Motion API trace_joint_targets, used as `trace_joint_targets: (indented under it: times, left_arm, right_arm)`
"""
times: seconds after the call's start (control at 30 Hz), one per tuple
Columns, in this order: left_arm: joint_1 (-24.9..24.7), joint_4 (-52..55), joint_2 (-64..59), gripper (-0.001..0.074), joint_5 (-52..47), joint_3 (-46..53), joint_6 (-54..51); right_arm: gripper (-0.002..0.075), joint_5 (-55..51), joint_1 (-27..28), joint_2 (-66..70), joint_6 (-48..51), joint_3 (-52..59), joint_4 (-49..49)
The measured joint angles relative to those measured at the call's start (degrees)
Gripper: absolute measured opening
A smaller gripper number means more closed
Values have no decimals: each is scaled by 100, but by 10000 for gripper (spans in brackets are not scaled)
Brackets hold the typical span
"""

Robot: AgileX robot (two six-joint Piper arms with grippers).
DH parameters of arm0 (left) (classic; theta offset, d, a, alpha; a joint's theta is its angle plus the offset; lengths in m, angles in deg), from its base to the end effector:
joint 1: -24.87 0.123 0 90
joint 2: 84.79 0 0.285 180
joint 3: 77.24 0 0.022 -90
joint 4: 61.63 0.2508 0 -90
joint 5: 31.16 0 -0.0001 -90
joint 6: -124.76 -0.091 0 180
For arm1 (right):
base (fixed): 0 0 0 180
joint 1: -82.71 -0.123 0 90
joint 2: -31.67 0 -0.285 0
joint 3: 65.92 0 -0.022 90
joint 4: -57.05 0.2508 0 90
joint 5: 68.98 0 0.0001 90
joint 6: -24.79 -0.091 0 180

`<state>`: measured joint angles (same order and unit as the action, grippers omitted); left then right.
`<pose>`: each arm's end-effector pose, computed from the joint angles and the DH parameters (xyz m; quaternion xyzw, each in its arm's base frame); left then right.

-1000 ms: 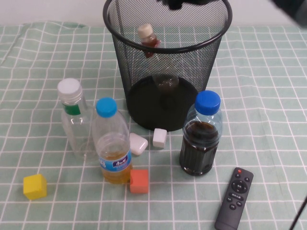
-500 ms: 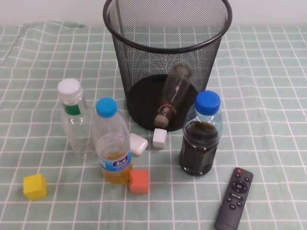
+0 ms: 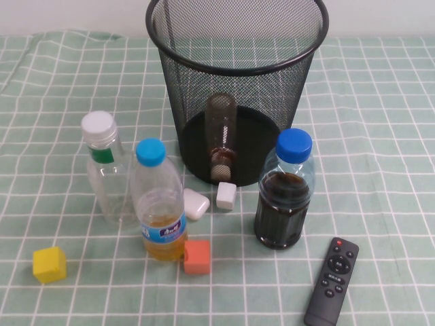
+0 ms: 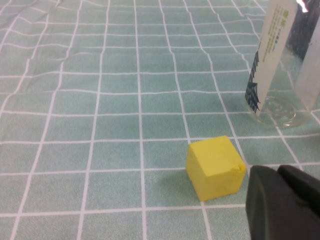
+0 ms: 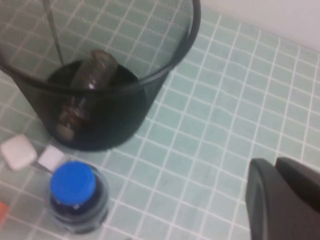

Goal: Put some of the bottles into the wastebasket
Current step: Pick up a bottle from the table with left arm

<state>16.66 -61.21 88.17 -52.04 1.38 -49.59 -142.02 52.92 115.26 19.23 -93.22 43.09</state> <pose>0.0523 -0.0073 0.1728 0.0199 0.8012 -0.0691 0.5940 0.2131 0.0978 0.5081 -0.1710 0.8809 0.0144 0.4412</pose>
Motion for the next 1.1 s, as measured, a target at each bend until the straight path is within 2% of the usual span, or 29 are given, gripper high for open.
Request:
trace_joint_targets:
  times: [0.17, 0.27, 0.53, 0.7, 0.8, 0.93, 1.1]
  left_arm:
    - [0, 0, 0, -6, 0, 0, 0]
    - [0, 0, 0, -6, 0, 0, 0]
    - [0, 0, 0, -6, 0, 0, 0]
    - [0, 0, 0, -6, 0, 0, 0]
    - [0, 0, 0, -6, 0, 0, 0]
    - [0, 0, 0, -6, 0, 0, 0]
    - [0, 0, 0, -6, 0, 0, 0]
  right_arm:
    - [-7, 140, 78, -154, 43, 853, -255]
    - [-7, 989, 427, -608, 94, 2086, -222]
    - [-7, 5706, 2053, -3023, 106, 6870, -20]
    - [-7, 7468, 2911, -4735, 106, 9255, -9]
    - [-7, 7877, 3209, -5652, 106, 10017, 72]
    - [-7, 7954, 3323, -6562, 14, 10547, 108]
    - [-8, 7078, 3323, -7294, -265, 10604, 132]
